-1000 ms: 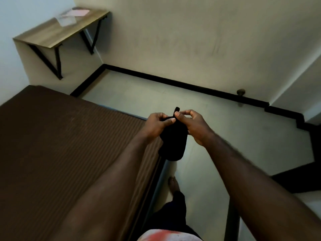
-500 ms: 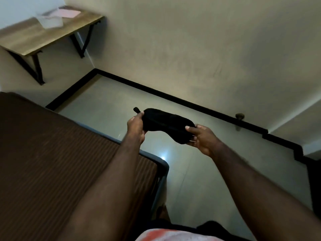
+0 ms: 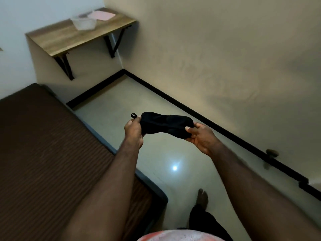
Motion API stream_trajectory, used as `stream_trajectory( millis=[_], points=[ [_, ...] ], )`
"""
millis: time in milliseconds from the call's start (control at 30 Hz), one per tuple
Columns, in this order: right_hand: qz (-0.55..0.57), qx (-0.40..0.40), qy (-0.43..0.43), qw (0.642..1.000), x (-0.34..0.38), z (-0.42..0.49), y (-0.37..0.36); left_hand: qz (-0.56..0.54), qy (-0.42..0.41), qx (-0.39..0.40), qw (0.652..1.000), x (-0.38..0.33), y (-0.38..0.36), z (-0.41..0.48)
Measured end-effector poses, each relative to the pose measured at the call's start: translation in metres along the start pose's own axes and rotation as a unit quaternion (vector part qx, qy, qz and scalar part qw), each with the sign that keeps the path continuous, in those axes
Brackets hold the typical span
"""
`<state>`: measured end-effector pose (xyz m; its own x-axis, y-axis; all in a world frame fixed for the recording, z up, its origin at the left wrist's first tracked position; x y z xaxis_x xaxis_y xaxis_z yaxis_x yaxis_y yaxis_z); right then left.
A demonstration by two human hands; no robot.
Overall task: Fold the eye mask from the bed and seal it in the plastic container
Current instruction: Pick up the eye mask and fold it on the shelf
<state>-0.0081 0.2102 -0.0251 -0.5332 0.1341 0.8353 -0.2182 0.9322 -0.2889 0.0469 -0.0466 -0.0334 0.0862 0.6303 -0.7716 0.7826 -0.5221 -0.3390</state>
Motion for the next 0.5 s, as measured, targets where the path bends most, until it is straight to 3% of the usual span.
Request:
stream_trajectory(
  millis=[300,500],
  points=[
    [-0.140,0.038,-0.012,0.989,0.083,0.111,0.063,-0.043,-0.016,-0.055,0.997,0.019,-0.087,0.039],
    [-0.174,0.053,-0.006,0.983,0.118,0.163,0.046,-0.092,-0.034,-0.096,0.991,0.013,-0.107,0.066]
  ],
)
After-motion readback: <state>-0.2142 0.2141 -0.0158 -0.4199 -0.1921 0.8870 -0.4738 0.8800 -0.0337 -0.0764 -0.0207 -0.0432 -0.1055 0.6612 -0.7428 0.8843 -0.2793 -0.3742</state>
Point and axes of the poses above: each hand's wrist, its own z-axis towards the middle knuckle, its own y-axis out of the back of the hand, x = y × z, the point moved 10 cm from there along z, towards the middle knuckle, and after that the axes turned 5 degrees about -z, right-handed, at the moved point
